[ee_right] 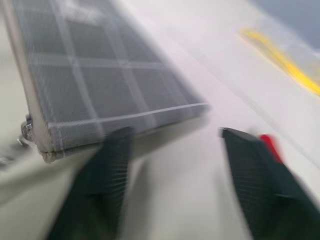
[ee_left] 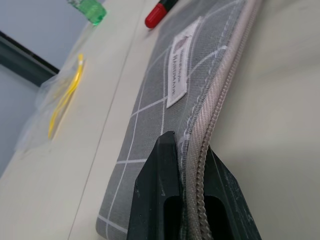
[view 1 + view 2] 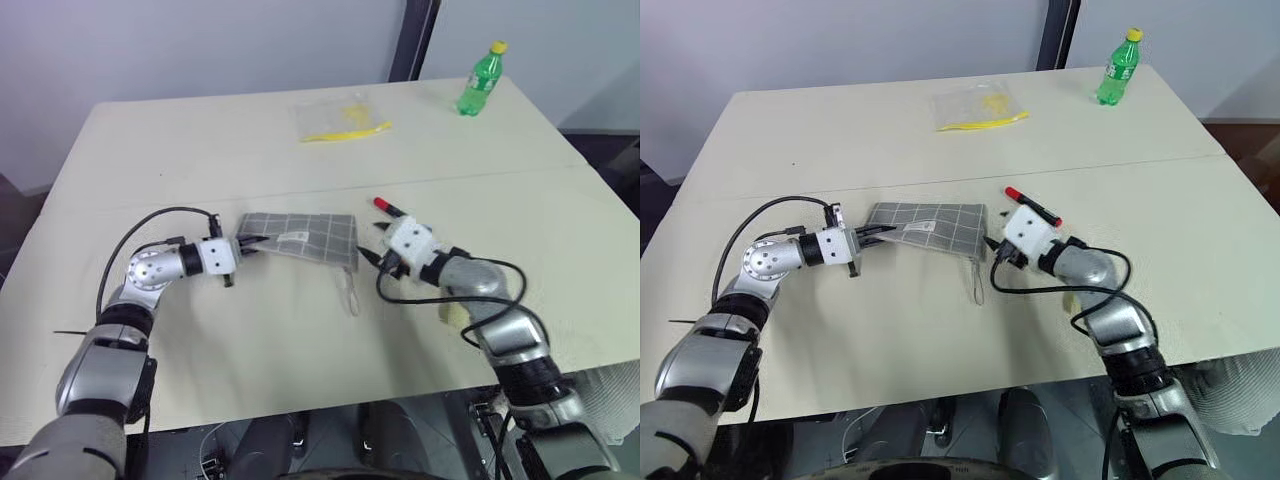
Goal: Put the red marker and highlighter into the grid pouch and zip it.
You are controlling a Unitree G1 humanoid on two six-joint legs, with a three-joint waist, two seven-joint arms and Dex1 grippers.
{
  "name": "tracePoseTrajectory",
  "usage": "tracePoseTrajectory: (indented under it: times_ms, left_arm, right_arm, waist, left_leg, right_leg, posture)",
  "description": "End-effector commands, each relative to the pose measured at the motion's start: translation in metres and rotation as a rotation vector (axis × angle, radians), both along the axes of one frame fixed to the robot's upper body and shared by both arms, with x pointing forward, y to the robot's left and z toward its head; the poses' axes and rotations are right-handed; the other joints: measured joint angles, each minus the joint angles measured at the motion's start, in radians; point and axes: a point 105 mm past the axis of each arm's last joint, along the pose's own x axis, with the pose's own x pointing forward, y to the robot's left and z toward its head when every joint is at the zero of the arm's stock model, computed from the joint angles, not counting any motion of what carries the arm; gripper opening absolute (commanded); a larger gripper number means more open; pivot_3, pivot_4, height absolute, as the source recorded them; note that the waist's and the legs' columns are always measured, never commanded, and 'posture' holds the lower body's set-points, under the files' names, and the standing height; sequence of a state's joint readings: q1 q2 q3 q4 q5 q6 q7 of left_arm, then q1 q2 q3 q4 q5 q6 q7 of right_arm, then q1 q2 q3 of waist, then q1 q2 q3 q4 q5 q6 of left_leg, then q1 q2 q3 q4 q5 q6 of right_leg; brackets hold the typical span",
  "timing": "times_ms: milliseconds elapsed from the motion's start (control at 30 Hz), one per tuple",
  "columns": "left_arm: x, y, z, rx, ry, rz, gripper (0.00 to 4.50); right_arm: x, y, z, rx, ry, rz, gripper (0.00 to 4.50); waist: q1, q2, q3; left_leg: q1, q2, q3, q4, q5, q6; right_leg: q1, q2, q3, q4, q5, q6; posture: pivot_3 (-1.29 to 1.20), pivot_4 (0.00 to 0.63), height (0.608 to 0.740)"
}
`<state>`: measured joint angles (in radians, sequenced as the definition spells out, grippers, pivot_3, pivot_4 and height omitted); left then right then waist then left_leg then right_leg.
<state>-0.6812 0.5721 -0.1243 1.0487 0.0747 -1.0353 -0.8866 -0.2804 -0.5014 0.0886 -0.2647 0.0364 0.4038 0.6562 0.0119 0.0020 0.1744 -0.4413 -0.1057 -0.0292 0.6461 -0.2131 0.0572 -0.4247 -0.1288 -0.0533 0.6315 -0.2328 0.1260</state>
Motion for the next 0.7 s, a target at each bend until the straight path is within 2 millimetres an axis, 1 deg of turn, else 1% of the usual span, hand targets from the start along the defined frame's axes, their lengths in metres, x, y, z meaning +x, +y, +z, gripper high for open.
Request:
tracePoseTrajectory:
  times_ms: [33, 100, 167, 233, 367, 467, 533, 600, 633, 700]
  left_arm:
    - [-0.003, 0.018, 0.001, -0.052, 0.005, 0.106, 0.00]
    - [-0.009, 0.012, 0.001, -0.096, 0.000, 0.137, 0.00]
    - [-0.013, 0.004, -0.001, -0.111, 0.005, 0.162, 0.00]
    - [-0.012, -0.003, 0.001, -0.145, 0.000, 0.207, 0.00]
    - [-0.012, -0.016, 0.006, -0.168, -0.006, 0.260, 0.00]
    - [-0.010, -0.022, 0.010, -0.162, -0.026, 0.297, 0.00]
    - [-0.011, -0.026, 0.012, -0.167, -0.033, 0.311, 0.00]
    - [-0.012, -0.032, 0.016, -0.189, -0.035, 0.319, 0.00]
    - [-0.012, -0.035, 0.018, -0.193, -0.039, 0.319, 0.00]
    - [-0.014, -0.040, 0.019, -0.196, -0.036, 0.310, 0.00]
  right_arm:
    - [-0.032, 0.002, -0.001, 0.116, 0.149, 0.005, 4.43]
    - [-0.045, 0.013, -0.004, 0.203, 0.224, 0.000, 4.43]
    - [-0.046, 0.018, -0.006, 0.263, 0.270, -0.032, 4.43]
    - [-0.037, 0.020, -0.014, 0.285, 0.302, -0.094, 4.43]
    - [-0.017, 0.026, -0.015, 0.377, 0.341, -0.176, 4.43]
    - [-0.012, 0.031, -0.021, 0.371, 0.380, -0.195, 4.43]
    - [-0.007, 0.031, -0.022, 0.414, 0.398, -0.221, 4.43]
    - [-0.004, 0.036, -0.020, 0.497, 0.441, -0.220, 4.43]
    - [-0.003, 0.037, -0.021, 0.512, 0.453, -0.225, 4.20]
    - [0.004, 0.039, -0.020, 0.561, 0.467, -0.250, 3.58]
  waist:
    - [-0.002, 0.000, 0.000]
    - [-0.008, 0.000, 0.000]
    - [-0.008, 0.001, 0.000]
    - [-0.005, 0.001, 0.000]
    - [0.003, 0.000, 0.000]
    - [0.003, 0.000, 0.000]
    - [0.001, 0.000, 0.000]
    - [0.000, 0.000, 0.000]
    - [0.000, 0.000, 0.000]
    - [-0.001, 0.000, 0.000]
  left_leg:
    - [0.000, 0.000, 0.000, 0.000, 0.000, 0.000]
    - [0.000, 0.001, 0.000, -0.001, 0.000, -0.001]
    - [0.000, 0.001, 0.000, -0.001, -0.001, -0.001]
    - [0.001, 0.001, 0.000, 0.000, 0.000, -0.001]
    - [0.001, 0.001, 0.000, 0.001, 0.000, -0.001]
    - [0.001, 0.000, 0.000, 0.001, 0.000, -0.001]
    - [0.001, 0.000, 0.000, 0.000, 0.000, -0.001]
    - [0.000, 0.000, 0.000, -0.001, 0.000, -0.001]
    - [0.000, 0.000, 0.000, -0.002, 0.000, -0.001]
    - [0.000, 0.000, 0.000, -0.002, 0.000, -0.001]
  right_leg:
    - [0.000, 0.000, 0.000, 0.000, 0.000, 0.000]
    - [0.000, -0.001, 0.002, 0.000, 0.000, 0.000]
    - [-0.001, 0.000, 0.004, 0.000, 0.000, -0.001]
    - [0.000, 0.001, 0.005, 0.000, 0.001, -0.002]
    - [0.000, 0.001, 0.006, -0.001, 0.001, -0.003]
    - [-0.001, 0.004, 0.008, -0.001, 0.002, -0.003]
    - [-0.002, 0.004, 0.009, -0.001, 0.002, -0.003]
    - [-0.003, 0.005, 0.010, -0.001, 0.002, -0.003]
    - [-0.004, 0.005, 0.010, -0.001, 0.002, -0.003]
    - [-0.004, 0.006, 0.011, 0.000, 0.002, -0.003]
  posture:
    - [0.00, 0.150, 0.740]
    - [0.00, 0.150, 0.740]
    - [0.00, 0.150, 0.740]
    - [0.00, 0.150, 0.740]
    - [0.00, 0.150, 0.740]
    - [0.00, 0.150, 0.740]
    - [0.00, 0.150, 0.740]
    - [0.00, 0.150, 0.740]
    - [0.00, 0.150, 0.740]
    - [0.00, 0.150, 0.740]
